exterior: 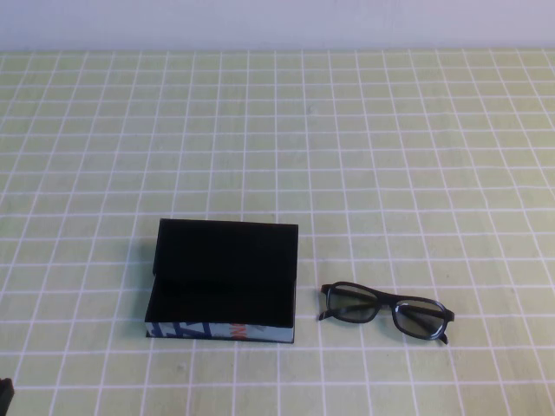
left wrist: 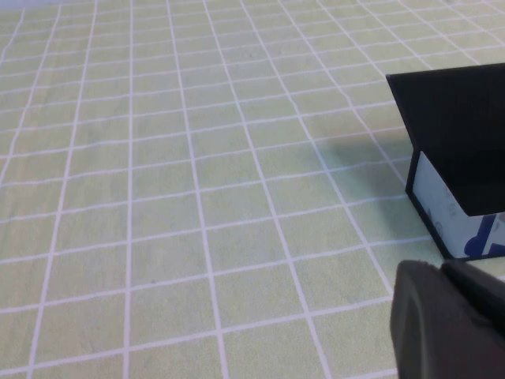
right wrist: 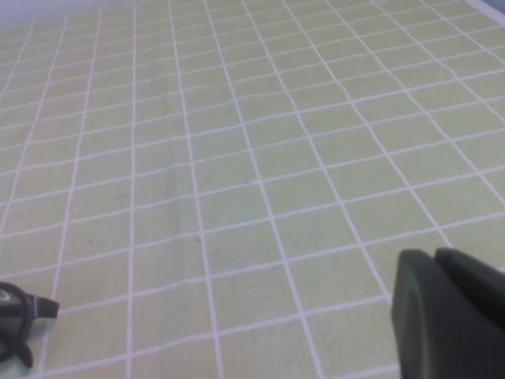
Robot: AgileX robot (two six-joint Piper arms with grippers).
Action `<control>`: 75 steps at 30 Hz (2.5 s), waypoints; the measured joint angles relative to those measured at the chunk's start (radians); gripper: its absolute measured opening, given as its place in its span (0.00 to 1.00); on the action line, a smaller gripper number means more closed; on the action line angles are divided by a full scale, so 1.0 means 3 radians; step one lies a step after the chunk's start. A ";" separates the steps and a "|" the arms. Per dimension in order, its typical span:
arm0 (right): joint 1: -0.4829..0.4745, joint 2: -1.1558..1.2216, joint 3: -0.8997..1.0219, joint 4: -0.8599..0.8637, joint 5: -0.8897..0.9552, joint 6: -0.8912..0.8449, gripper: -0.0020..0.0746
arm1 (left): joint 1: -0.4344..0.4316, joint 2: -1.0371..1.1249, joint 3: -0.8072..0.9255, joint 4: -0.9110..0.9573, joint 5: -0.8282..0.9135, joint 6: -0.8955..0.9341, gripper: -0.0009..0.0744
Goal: Return glasses to glasses case
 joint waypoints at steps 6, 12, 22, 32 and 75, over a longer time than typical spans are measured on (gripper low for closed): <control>0.0000 0.0000 0.0000 0.0000 0.0000 0.0000 0.00 | 0.0000 0.0000 0.0000 0.0000 0.0000 -0.0006 0.01; 0.0000 0.0000 0.0000 0.0000 0.0000 0.0000 0.00 | 0.0000 0.0000 0.0000 0.0000 0.0000 -0.0006 0.01; 0.0000 0.0000 0.0000 0.0000 0.0000 0.0000 0.00 | 0.0000 0.0000 0.0000 0.0000 0.0000 -0.0006 0.01; 0.0000 0.0000 0.0000 0.0000 0.0006 0.0000 0.00 | 0.0000 0.0000 0.0000 0.0000 0.0000 -0.0006 0.01; 0.0000 -0.0022 -0.0929 0.0098 -0.3068 0.0827 0.00 | 0.0000 -0.0007 -0.0048 -0.0080 -0.3577 -0.0508 0.01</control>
